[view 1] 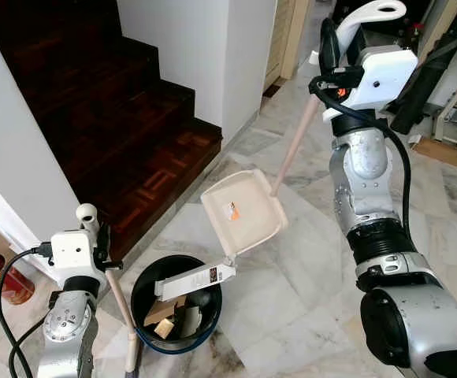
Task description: Sweep floor
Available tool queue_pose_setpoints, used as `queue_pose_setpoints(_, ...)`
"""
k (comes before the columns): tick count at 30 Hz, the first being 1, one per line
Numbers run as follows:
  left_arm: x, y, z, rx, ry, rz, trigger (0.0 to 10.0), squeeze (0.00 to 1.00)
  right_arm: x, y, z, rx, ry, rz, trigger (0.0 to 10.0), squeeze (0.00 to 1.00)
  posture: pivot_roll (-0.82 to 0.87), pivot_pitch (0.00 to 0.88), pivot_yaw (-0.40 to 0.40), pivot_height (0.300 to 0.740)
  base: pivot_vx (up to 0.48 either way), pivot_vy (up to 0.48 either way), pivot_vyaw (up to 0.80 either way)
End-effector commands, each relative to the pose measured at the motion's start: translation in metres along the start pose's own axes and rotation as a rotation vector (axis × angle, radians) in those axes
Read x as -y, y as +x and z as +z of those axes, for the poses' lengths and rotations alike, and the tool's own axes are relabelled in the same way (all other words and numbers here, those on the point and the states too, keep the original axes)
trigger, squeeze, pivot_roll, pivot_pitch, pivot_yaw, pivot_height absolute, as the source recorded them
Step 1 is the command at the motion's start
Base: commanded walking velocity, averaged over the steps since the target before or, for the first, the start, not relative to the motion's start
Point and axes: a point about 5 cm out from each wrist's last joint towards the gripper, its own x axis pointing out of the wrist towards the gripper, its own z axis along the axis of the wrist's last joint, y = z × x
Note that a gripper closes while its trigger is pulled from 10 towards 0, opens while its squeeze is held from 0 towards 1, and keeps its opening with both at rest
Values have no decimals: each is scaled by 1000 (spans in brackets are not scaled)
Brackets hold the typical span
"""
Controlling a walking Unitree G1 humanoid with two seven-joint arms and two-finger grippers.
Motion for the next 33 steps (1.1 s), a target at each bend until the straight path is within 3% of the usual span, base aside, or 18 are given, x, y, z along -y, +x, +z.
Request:
queue_pose_setpoints(1, 6, 1, 5, 34, -6, -26, 10000, 0, 0, 10, 22, 116, -14, 11, 10000, 0, 143, 59, -55, 740, 0, 0, 0)
queue_pose_setpoints(4, 6, 1, 6, 36, -3, -26, 10000, 0, 0, 12, 27, 133, -53, 19, 10000, 0, 142, 59, -55, 740, 0, 0, 0)
queue_pose_setpoints(7, 7, 1, 6, 37, 13, -36, 10000, 0, 1, 14, 33, 155, -229, 61, 10000, 0, 135, 60, -55, 740, 0, 0, 0)
queue_pose_setpoints(14, 9, 1, 4, 34, 9, -36, 10000, 0, 8, 11, 31, 132, -340, 41, 10000, 0, 128, 56, -58, 740, 0, 0, 0)
queue_pose_setpoints(17, 9, 1, 3, 32, 9, -30, 10000, 0, 9, 2, 23, 103, -398, 45, 10000, 0, 126, 52, -61, 740, 0, 0, 0)
queue_pose_setpoints(21, 8, 0, 1, 27, 10, -22, 10000, 0, 13, -11, 8, 24, -408, 27, 10000, 0, 128, 49, -64, 740, 0, 0, 0)
queue_pose_setpoints(26, 6, 1, 3, 35, 5, -5, 10000, 0, 27, -40, -22, -146, -267, -98, 10000, 0, 132, 41, -69, 740, 0, 0, 0)
queue_pose_setpoints(28, 5, 1, 4, 39, 4, -3, 10000, 0, 31, -47, -29, -186, -250, -124, 10000, 0, 132, 41, -69, 740, 0, 0, 0)
queue_pose_setpoints(29, 3, 1, 6, 45, 2, -2, 10000, 0, 36, -59, -37, -237, -212, -171, 10000, 0, 138, 38, -71, 740, 0, 0, 0)
queue_pose_setpoints(33, 1, 0, 9, 56, -6, 4, 10000, 0, 42, -72, -44, -287, -186, -222, 10000, 0, 138, 33, -69, 740, 0, 0, 0)
